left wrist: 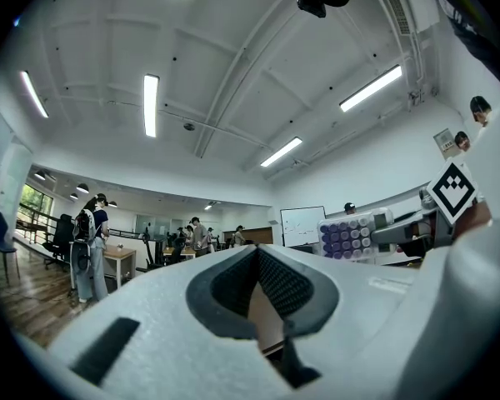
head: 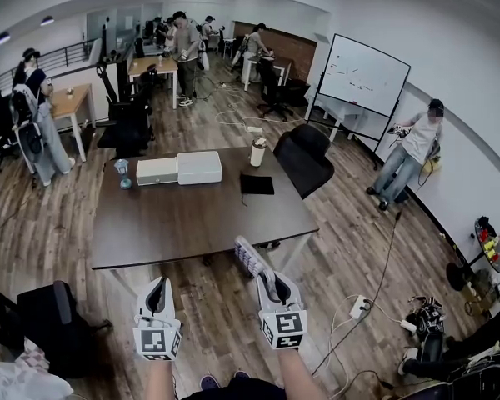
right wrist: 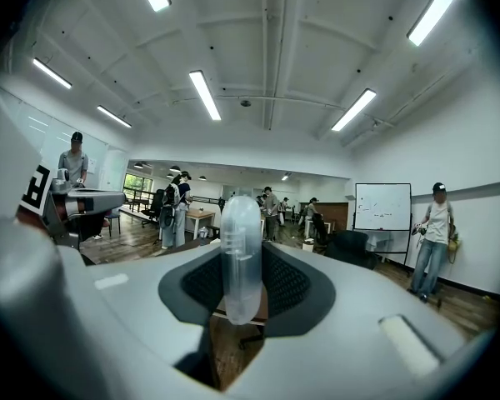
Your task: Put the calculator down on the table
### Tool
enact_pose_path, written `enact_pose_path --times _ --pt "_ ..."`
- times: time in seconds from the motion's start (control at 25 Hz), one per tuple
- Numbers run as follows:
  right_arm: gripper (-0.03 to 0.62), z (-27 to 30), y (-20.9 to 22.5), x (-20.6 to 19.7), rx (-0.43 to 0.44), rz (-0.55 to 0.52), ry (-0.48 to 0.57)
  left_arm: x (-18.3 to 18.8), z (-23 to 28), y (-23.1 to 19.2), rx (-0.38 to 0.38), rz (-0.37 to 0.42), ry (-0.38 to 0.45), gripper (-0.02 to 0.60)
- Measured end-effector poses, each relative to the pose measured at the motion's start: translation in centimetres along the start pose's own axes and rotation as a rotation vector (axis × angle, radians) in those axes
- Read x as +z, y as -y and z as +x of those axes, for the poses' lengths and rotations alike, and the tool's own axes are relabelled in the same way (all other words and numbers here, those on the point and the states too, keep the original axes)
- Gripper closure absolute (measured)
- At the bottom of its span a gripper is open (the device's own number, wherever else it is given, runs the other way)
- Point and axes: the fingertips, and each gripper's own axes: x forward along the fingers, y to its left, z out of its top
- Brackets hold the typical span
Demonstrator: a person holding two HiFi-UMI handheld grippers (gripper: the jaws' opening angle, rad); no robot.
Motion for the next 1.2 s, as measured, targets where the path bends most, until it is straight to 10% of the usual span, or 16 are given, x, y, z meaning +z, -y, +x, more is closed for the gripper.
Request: enact_pose_path --times 1.2 --pt "0.479 7.8 10.7 -2.9 -0.130 0.036 -0.006 -3.5 15.4 6.6 -0.198 -0.016 0.003 0.583"
